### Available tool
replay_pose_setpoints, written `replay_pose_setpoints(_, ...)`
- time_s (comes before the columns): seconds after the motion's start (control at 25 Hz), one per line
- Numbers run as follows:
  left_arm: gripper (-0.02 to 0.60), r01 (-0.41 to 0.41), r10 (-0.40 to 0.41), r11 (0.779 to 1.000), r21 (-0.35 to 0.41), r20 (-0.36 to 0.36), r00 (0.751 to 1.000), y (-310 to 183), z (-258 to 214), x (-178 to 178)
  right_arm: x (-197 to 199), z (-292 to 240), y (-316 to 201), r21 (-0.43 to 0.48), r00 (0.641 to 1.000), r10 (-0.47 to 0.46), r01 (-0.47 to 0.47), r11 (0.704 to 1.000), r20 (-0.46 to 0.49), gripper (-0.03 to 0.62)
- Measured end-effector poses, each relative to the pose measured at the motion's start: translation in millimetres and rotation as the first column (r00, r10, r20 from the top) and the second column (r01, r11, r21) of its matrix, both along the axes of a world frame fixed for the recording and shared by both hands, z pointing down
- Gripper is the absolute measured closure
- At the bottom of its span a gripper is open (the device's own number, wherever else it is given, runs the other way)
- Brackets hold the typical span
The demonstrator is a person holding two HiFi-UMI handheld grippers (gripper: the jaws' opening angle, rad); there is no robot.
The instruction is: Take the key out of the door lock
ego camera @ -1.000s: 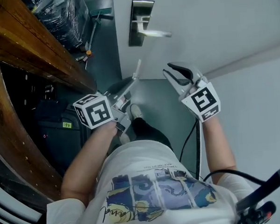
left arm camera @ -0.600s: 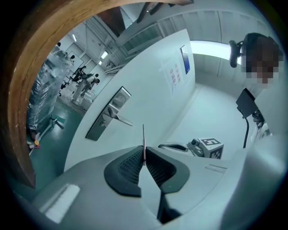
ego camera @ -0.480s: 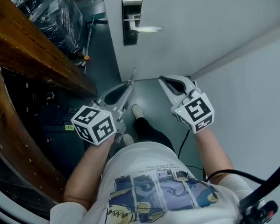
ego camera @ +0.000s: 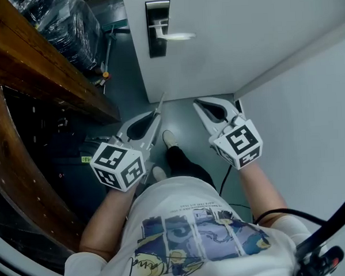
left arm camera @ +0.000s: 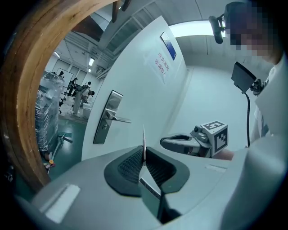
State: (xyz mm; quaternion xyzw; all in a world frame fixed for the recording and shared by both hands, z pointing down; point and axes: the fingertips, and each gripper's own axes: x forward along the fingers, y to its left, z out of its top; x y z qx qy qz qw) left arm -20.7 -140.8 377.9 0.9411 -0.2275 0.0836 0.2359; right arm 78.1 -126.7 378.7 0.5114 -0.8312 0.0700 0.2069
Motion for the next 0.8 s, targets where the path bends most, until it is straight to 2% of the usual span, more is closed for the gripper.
replay_pose_setpoints(0.8,0.554,-0.013,0.013,1.0,0.002,0.037,0.999,8.9,2.4,-7.7,-8.3,4.7,8.9,-0.013,1.0,-0.003,0.003,1.0,0.002,0.591)
